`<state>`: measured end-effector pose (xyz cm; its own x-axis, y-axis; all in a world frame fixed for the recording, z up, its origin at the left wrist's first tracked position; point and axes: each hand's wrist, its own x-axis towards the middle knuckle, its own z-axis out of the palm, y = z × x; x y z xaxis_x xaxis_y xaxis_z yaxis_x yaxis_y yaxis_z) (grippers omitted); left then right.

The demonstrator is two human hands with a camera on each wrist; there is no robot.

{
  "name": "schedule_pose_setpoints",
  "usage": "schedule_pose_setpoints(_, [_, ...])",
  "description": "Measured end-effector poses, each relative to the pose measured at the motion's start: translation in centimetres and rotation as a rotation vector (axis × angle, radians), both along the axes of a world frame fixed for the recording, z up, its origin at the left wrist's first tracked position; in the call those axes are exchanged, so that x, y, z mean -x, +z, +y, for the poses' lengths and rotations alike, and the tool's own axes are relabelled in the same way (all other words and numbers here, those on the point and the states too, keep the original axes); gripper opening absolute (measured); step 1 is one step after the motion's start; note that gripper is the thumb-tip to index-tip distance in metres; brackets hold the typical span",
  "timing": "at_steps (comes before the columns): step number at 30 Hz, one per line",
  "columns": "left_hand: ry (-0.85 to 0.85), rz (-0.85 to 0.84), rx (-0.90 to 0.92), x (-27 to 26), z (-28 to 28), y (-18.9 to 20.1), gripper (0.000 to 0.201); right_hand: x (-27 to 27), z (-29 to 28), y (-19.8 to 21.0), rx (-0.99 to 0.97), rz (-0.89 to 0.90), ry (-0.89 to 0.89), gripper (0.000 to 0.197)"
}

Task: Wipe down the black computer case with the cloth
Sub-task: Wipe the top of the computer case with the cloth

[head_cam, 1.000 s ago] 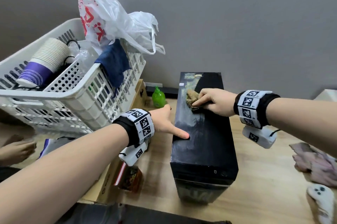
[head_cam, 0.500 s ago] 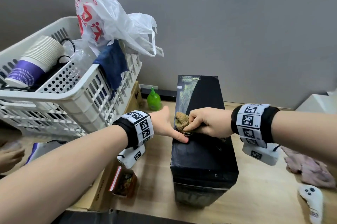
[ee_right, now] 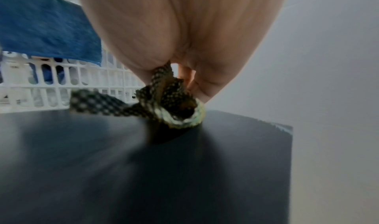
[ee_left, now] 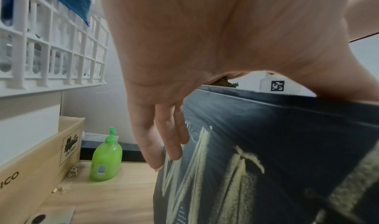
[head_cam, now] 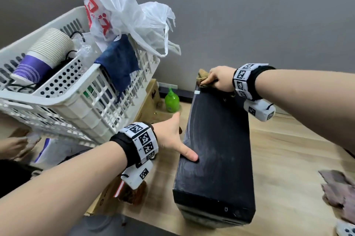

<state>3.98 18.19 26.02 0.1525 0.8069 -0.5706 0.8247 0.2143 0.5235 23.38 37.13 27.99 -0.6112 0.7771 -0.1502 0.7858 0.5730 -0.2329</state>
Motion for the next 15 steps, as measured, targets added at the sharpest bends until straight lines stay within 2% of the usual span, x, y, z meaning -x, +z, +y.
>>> schedule_pose_setpoints(4, [0.007, 0.012, -0.009, -0.2, -0.3, 0.3, 0.16, 0.2, 1.1, -0.4, -0.016, 0.021, -0.083, 0.045])
schedule_pose_setpoints(8, [0.019, 0.013, -0.024, -0.3, -0.5, 0.6, 0.161, 0.2, -0.7, 0.0, -0.002, 0.058, -0.125, 0.05])
schedule_pose_setpoints(11, [0.013, 0.013, -0.044, -0.6, -0.7, 1.0, 0.164, 0.5, -4.6, 0.6, 0.071, 0.052, 0.003, 0.051])
schedule_pose_setpoints(15, [-0.001, 0.0, -0.154, -0.7, -1.0, 1.5, 0.169, 2.1, -12.1, 1.9, 0.151, 0.035, 0.256, 0.04])
